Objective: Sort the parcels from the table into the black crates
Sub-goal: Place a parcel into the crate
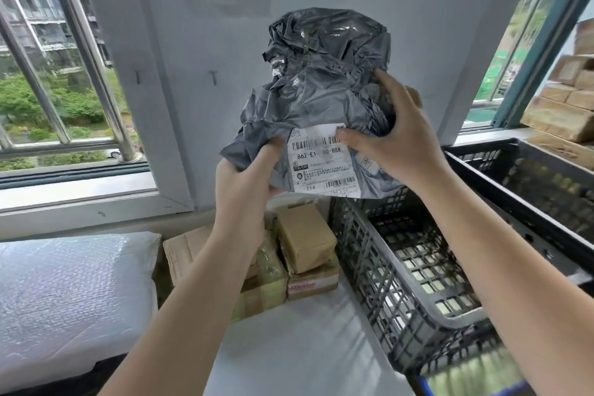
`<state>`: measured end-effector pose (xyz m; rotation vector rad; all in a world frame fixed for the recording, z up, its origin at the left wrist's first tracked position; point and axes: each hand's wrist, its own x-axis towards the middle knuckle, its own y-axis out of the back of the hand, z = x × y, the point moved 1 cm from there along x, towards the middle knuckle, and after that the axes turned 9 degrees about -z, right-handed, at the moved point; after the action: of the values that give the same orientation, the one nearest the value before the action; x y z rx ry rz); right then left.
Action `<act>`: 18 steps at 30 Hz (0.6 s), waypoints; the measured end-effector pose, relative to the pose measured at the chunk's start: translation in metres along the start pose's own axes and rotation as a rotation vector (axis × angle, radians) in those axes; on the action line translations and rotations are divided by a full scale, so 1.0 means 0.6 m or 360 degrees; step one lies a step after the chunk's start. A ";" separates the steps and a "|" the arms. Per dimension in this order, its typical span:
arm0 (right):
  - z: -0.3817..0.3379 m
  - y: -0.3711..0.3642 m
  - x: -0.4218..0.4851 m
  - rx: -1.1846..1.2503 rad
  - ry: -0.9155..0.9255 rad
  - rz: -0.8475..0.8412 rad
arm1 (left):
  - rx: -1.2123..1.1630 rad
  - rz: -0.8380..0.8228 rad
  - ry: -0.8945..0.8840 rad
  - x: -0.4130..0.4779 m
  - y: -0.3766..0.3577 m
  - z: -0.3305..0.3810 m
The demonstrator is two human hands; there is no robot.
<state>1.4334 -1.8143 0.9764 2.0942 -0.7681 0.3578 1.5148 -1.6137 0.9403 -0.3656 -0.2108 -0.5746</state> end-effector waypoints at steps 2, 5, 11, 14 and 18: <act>0.028 0.009 -0.002 -0.0053 -0.0022 0.0005 | 0.0049 -0.0099 0.0040 0.013 -0.010 -0.016; 0.089 0.037 -0.004 -0.0106 -0.0079 -0.0019 | 0.0198 -0.0316 0.0207 0.035 -0.045 -0.045; 0.256 0.104 0.004 -0.0093 -0.0156 -0.0143 | 0.0694 -0.0351 0.0344 0.084 -0.186 -0.122; 0.354 0.138 0.009 -0.0094 -0.0241 -0.0282 | 0.0920 -0.0236 0.0435 0.102 -0.277 -0.179; 0.479 0.156 0.025 -0.0330 -0.0330 -0.0665 | 0.1292 -0.0310 0.0476 0.110 -0.382 -0.262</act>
<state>1.3787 -2.0929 0.8717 2.0471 -0.4422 -0.1625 1.4540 -1.8861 0.8793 0.5306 -0.1754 -0.6772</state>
